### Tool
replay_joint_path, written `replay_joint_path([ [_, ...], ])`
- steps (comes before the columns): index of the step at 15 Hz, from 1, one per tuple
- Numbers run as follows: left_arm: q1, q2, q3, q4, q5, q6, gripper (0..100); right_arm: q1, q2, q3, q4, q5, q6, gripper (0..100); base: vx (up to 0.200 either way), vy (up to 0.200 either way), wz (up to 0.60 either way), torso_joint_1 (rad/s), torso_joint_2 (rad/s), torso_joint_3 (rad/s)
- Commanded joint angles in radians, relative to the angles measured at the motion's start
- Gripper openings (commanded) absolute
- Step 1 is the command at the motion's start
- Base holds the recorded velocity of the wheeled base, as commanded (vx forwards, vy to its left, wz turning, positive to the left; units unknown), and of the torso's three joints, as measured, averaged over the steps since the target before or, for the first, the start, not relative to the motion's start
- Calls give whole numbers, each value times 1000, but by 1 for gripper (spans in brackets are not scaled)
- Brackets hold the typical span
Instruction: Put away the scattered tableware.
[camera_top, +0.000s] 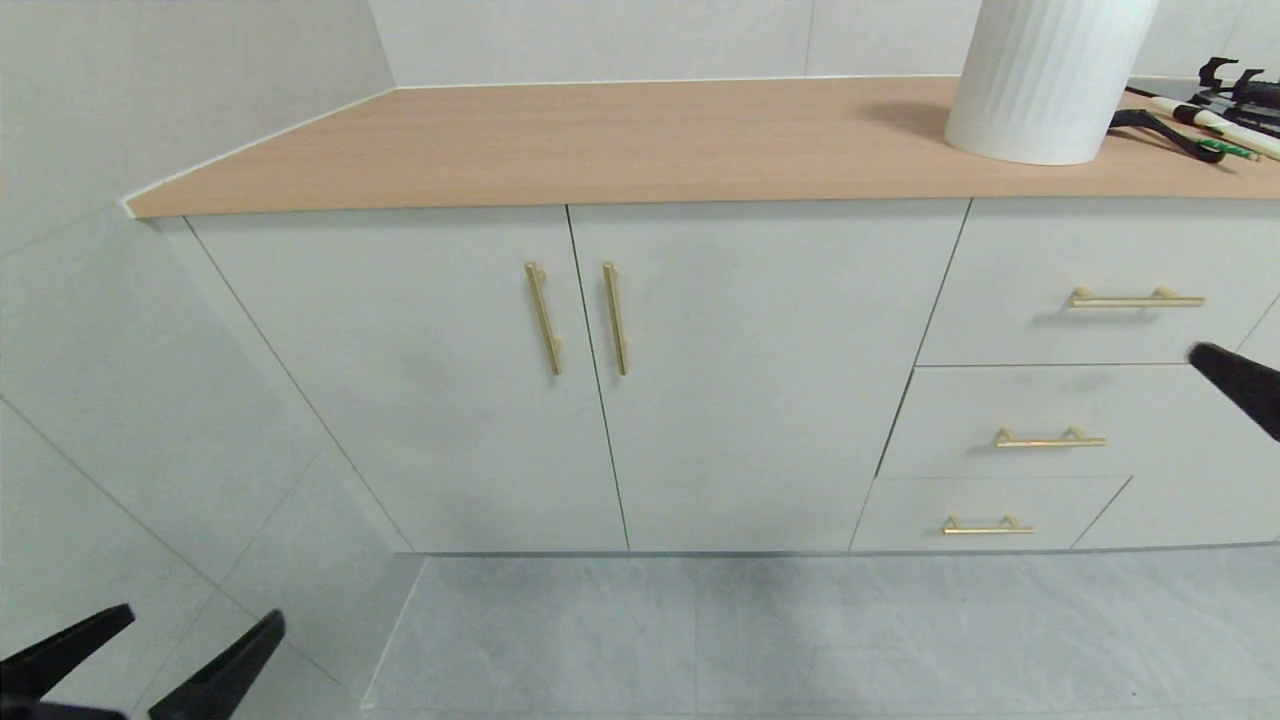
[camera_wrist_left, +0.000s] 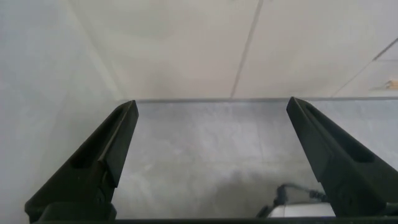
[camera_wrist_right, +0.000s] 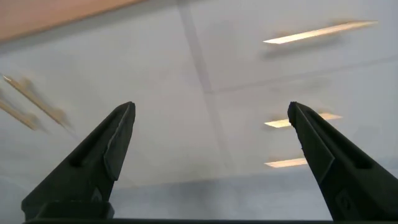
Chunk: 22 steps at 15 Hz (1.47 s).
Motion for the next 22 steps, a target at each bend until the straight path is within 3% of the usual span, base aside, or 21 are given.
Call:
replay_joint_path([
  [1, 90, -327, 29, 193, -42, 2, 100, -143, -600, 158, 406, 22, -78, 100, 0, 0, 0, 0, 0, 0],
  [3, 159, -410, 27, 250, -82, 5, 100, -175, -718, 141, 524, 25, -117, 100, 0, 0, 0, 0, 0, 0],
  [5, 280, -541, 40, 328, -93, 74, 100, -252, -847, 164, 567, 15, -249, 100, 0, 0, 0, 0, 0, 0],
  [6, 302, -564, 46, 339, -95, 85, 100, -255, -844, 173, 560, 1, -250, 100, 0, 0, 0, 0, 0, 0],
  [7, 372, -636, 66, 370, -116, 92, 100, -284, -846, 185, 521, -67, -255, 100, 0, 0, 0, 0, 0, 0],
  [8, 405, -647, 89, 381, -108, 85, 100, -365, -879, 201, 524, -63, -262, 100, 0, 0, 0, 0, 0, 0],
  [10, 431, -647, 104, 377, -36, 56, 100, -399, -907, 314, 499, -108, -292, 100, 0, 0, 0, 0, 0, 0],
  [11, 498, -674, 113, 381, -41, 59, 100, -399, -907, 372, 435, -152, -292, 100, 0, 0, 0, 0, 0, 0],
  [12, 543, -720, 147, 381, -39, 82, 100, -399, -907, 429, 375, -152, -295, 100, 0, 0, 0, 0, 0, 0],
  [13, 540, -711, 164, 354, -19, 83, 100, -397, -910, 429, 412, -151, -292, 100, 0, 0, 0, 0, 0, 0],
  [14, 536, -719, 167, 338, -38, 83, 100, -393, -922, 429, 452, -146, -292, 100, 0, 0, 0, 0, 0, 0],
  [16, 524, -743, 172, 331, -217, 125, 100, -384, -944, 429, 562, -27, -276, 100, 0, 0, 0, 0, 0, 0],
  [20, 524, -743, 213, 284, -464, 191, 100, -381, -944, 429, 544, 159, -270, 100, 0, 0, 0, 0, 0, 0],
  [22, 524, -743, 213, 284, -467, 181, 100, -379, -944, 429, 545, 355, -275, 100, 0, 0, 0, 0, 0, 0],
])
